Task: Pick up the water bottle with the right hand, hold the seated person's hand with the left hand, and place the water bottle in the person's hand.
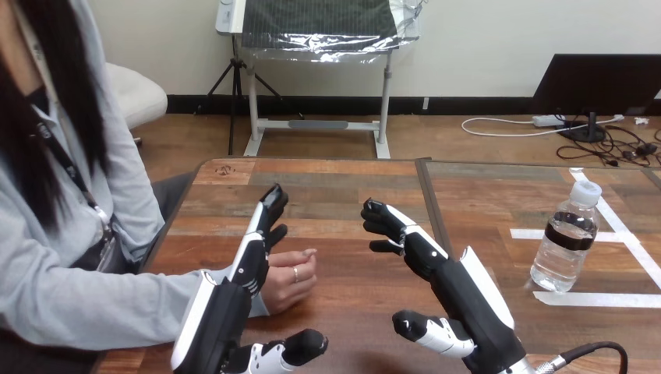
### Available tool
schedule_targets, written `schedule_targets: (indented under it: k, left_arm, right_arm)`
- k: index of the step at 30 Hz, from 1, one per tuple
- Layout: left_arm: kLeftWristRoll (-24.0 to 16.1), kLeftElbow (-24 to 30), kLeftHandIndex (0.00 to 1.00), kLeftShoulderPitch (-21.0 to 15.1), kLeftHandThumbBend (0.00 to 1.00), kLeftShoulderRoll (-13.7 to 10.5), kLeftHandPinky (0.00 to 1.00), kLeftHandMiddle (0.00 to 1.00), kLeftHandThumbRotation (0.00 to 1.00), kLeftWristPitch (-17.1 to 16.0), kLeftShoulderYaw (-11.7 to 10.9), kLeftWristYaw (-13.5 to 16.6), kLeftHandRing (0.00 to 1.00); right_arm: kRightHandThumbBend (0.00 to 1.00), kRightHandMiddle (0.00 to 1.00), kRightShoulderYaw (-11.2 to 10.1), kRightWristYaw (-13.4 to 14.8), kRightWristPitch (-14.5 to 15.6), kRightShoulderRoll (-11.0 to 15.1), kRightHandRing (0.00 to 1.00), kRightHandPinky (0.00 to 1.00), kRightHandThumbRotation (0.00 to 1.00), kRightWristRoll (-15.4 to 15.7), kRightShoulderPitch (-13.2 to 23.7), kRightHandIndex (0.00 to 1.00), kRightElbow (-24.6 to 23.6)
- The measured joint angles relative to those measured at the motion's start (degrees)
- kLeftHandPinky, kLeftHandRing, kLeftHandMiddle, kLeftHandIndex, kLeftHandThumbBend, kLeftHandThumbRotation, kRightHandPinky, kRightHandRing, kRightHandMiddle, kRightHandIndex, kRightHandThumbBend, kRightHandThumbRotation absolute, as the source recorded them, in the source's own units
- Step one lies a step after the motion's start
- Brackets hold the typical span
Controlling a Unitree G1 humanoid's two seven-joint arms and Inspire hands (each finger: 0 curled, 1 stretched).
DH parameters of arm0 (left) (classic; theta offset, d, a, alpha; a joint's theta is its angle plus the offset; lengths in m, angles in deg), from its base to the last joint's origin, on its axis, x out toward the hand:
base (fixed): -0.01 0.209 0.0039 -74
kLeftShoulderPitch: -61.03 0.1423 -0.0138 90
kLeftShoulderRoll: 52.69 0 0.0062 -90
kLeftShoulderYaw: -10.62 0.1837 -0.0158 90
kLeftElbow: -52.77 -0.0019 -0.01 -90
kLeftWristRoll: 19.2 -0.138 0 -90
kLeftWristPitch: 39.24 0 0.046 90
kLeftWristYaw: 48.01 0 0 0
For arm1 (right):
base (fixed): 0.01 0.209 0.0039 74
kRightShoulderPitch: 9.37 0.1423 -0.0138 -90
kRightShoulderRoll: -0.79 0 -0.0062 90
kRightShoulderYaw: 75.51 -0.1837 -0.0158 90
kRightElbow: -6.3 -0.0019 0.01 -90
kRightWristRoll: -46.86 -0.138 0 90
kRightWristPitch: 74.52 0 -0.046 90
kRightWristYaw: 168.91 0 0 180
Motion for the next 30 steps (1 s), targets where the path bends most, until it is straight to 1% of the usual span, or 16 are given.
schedule_targets:
  k: [11, 20, 24, 30]
  left_arm:
    - [1.6, 0.0, 1.0, 0.0, 1.0, -0.1, 0.98, 1.0, 0.71, 0.0, -0.1, -1.2, 1.0]
    - [2.3, 0.0, 1.0, 0.0, 1.0, -0.1, 1.0, 1.0, 0.72, 0.0, -0.3, -1.8, 1.0]
    - [2.3, 0.0, 1.0, 0.0, 1.0, -0.1, 1.0, 1.0, 0.72, 0.1, -0.5, -1.8, 1.0]
    - [2.3, 0.0, 1.0, 0.0, 1.0, -0.1, 1.0, 1.0, 0.72, 0.2, -0.7, -2.1, 1.0]
  right_arm:
    - [1.0, 0.91, -0.1, 1.1, 0.0, 0.0, 0.89, 0.81, 0.85, 0.5, 0.0, 0.92, 0.0]
    - [1.0, 0.91, -0.4, 1.5, 0.0, 0.2, 0.87, 0.81, 0.81, 0.2, 0.1, 0.93, 0.0]
    - [1.0, 0.9, -0.8, 1.7, 0.0, 0.2, 0.85, 0.79, 0.79, -0.3, 0.2, 0.92, 0.0]
    - [1.0, 0.88, -2.1, 3.9, 0.0, 0.2, 0.83, 0.75, 0.78, 0.2, 0.4, 0.92, 0.0]
